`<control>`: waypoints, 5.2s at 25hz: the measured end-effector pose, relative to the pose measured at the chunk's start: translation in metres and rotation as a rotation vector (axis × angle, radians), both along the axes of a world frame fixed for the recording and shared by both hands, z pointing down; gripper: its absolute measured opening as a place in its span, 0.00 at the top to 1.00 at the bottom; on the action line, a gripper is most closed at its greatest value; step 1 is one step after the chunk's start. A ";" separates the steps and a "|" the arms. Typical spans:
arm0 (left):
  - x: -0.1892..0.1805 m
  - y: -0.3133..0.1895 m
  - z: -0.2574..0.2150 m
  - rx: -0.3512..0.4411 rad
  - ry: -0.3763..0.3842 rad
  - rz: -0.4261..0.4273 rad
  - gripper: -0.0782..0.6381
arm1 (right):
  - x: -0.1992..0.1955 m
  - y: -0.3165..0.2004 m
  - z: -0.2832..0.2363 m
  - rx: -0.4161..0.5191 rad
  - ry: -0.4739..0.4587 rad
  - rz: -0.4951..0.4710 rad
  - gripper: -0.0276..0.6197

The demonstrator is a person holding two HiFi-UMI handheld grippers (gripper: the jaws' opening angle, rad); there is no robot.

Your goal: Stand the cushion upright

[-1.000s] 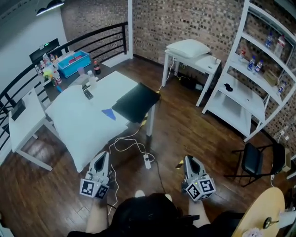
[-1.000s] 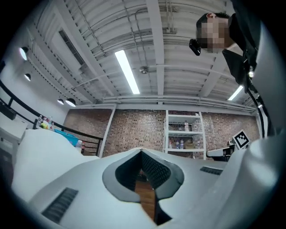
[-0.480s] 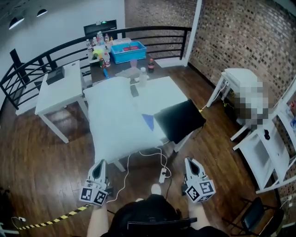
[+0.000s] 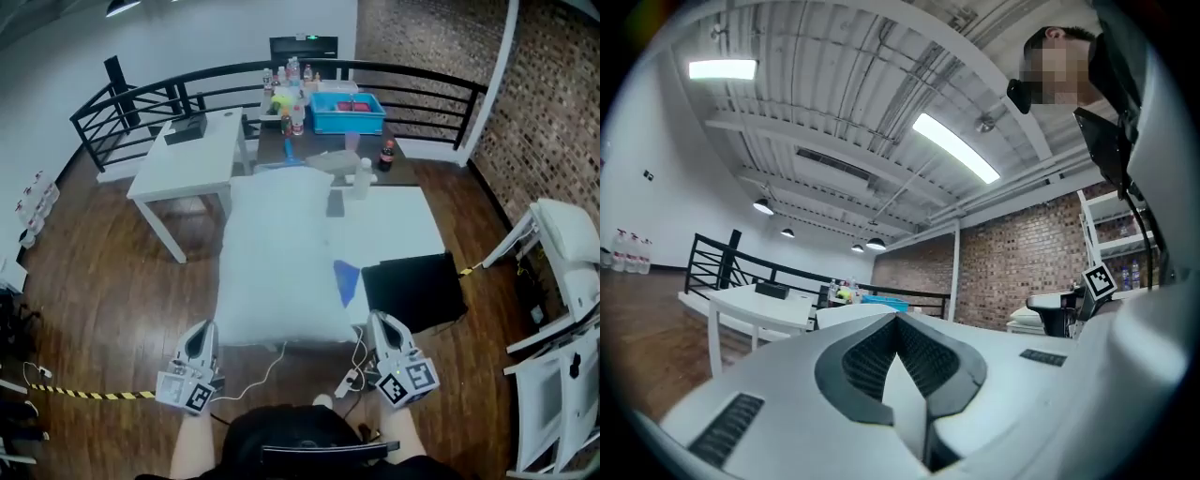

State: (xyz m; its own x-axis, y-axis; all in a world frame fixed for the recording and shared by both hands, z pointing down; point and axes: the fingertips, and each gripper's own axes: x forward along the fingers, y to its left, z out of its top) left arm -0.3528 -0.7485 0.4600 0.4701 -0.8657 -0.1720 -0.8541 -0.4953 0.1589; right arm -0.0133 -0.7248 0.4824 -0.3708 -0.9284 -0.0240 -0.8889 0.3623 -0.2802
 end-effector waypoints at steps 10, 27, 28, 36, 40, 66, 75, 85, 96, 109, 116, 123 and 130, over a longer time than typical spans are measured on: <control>-0.013 -0.034 -0.009 0.027 0.017 -0.102 0.89 | -0.009 -0.077 -0.003 -0.010 0.009 -0.110 0.95; -0.094 -0.158 0.012 -0.064 -0.019 0.043 0.89 | -0.113 -0.165 0.007 -0.093 0.177 -0.081 0.73; -0.100 -0.163 0.015 -0.071 -0.020 0.034 0.89 | -0.116 -0.170 0.007 -0.098 0.184 -0.074 0.68; -0.096 -0.210 0.040 -0.189 0.024 0.013 0.68 | -0.089 -0.216 0.027 -0.223 0.213 0.003 0.66; -0.078 -0.233 0.059 -0.330 0.109 0.081 0.59 | -0.080 -0.240 0.057 -0.317 0.196 -0.012 0.62; 0.037 -0.312 0.200 -0.873 0.367 0.406 0.14 | -0.072 -0.290 0.183 -0.688 -0.123 -0.271 0.31; 0.063 -0.307 0.180 -0.853 0.518 0.553 0.28 | -0.076 -0.285 0.168 -0.619 -0.275 -0.432 0.45; 0.074 -0.266 0.100 -0.578 0.477 0.634 0.41 | -0.097 -0.264 0.103 -0.451 -0.403 -0.592 0.54; 0.007 -0.160 0.005 -0.328 0.392 0.725 0.41 | -0.163 -0.162 0.013 -0.206 -0.275 -0.554 0.54; -0.009 -0.065 -0.016 -0.312 0.392 0.938 0.41 | -0.191 -0.036 -0.017 -0.137 -0.221 -0.333 0.54; 0.038 -0.037 -0.037 -0.260 0.389 1.068 0.41 | -0.151 0.007 -0.039 -0.057 -0.167 -0.189 0.54; 0.138 0.039 -0.049 -0.257 0.417 1.325 0.41 | -0.066 0.119 -0.051 -0.001 -0.148 0.063 0.54; 0.248 0.162 -0.049 -0.322 0.402 1.592 0.41 | 0.014 0.277 -0.049 0.022 -0.184 0.330 0.54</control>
